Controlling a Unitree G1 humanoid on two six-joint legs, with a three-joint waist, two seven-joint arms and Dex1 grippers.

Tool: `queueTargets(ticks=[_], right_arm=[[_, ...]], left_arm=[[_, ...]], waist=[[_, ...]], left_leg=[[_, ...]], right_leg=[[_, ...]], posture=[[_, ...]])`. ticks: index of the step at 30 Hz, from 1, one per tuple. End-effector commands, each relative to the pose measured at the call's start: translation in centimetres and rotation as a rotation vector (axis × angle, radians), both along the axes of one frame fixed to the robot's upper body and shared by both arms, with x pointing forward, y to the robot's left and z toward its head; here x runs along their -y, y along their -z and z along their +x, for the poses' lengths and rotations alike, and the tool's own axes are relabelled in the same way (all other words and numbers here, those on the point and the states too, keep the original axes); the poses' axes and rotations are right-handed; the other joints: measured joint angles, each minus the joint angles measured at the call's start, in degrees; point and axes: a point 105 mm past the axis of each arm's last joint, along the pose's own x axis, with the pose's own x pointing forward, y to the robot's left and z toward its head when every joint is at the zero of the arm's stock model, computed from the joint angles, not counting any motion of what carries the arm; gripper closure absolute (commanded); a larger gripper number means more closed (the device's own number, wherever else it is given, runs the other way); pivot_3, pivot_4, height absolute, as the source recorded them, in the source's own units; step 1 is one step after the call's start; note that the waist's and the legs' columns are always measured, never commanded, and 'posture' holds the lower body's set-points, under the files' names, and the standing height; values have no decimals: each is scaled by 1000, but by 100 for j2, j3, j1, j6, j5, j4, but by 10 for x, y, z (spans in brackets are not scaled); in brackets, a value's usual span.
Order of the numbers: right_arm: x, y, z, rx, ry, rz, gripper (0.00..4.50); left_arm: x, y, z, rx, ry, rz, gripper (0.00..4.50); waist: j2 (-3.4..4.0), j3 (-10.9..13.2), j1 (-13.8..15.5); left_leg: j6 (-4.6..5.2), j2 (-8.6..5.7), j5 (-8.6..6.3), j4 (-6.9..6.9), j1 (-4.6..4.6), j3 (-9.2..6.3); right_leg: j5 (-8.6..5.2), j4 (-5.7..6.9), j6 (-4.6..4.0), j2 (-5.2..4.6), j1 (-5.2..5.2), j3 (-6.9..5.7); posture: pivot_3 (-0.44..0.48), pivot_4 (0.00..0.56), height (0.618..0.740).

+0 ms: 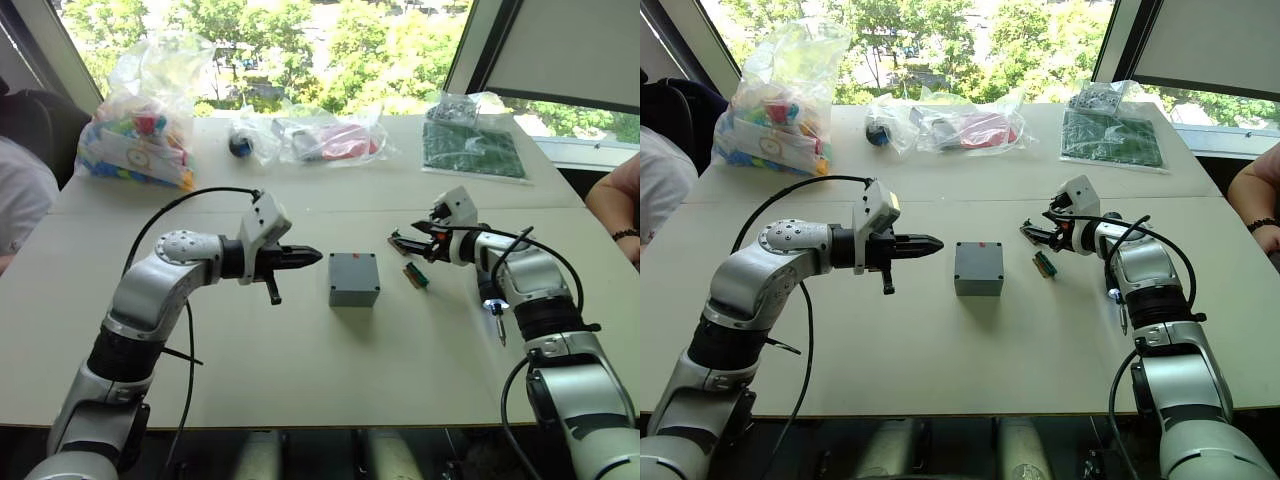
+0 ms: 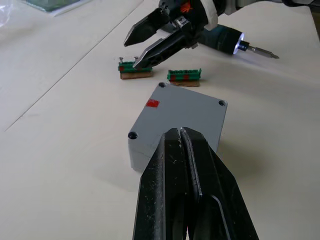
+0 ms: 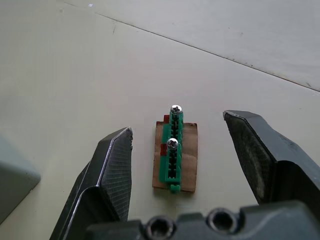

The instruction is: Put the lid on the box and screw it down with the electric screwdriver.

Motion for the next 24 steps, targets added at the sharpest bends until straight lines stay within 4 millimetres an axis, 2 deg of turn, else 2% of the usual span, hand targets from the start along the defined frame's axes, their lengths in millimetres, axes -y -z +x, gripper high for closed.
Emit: queueTargets(ticks=[1,5,9,11,12,14,15,20,24], right_arm=[[-3,-16,4,53,-15,8,1279],[-4,-13,1,39,-19,21,1279],[-4,-12,1,37,-15,27,2285],[-4,-12,2,36,-9,31,3134],[-3,-12,2,36,-7,31,3368],[-3,-11,2,36,-5,30,4247],[-3,-11,2,37,-5,33,4470],[-4,-10,1,31,-4,34,4470],[-3,-20,3,59,3,52,4470]], left_arm=[[-2,-13,-3,40,0,-20,4500],[-4,-11,-1,32,-14,-25,4500],[-3,-10,0,29,-13,-24,4500],[-3,-9,0,28,-12,-23,4500],[-3,-9,1,28,-12,-23,4500],[-2,-9,1,27,-12,-24,4500],[-2,-9,1,27,-12,-24,4500],[-4,-7,1,24,-15,-20,4500],[-4,-7,2,23,-20,-23,4500]], waist=[[0,0,-11],[0,0,-12],[0,0,-5],[0,0,-3],[0,0,-3],[0,0,-4],[0,0,-4],[0,0,-4],[0,0,-4]], left_leg=[[-1,0,1,1,1,0],[-1,2,1,0,2,0],[-2,2,1,-1,2,0],[-2,2,1,0,2,0],[-2,2,1,0,2,0],[-2,2,1,0,2,0],[-2,2,1,0,2,0],[-2,2,1,0,2,0],[-2,2,1,-1,2,0]], right_leg=[[0,1,0,1,0,0],[0,2,-1,3,0,1],[0,1,-1,3,0,1],[0,2,-1,3,0,1],[0,2,-1,3,0,1],[0,2,-1,3,0,1],[0,2,-1,3,0,1],[0,2,-1,3,0,1],[0,2,-1,3,0,1]], posture=[[0,150,740],[0,150,740],[0,150,740],[0,150,740],[0,150,740],[0,150,740],[0,150,740],[0,150,740],[0,150,740]])
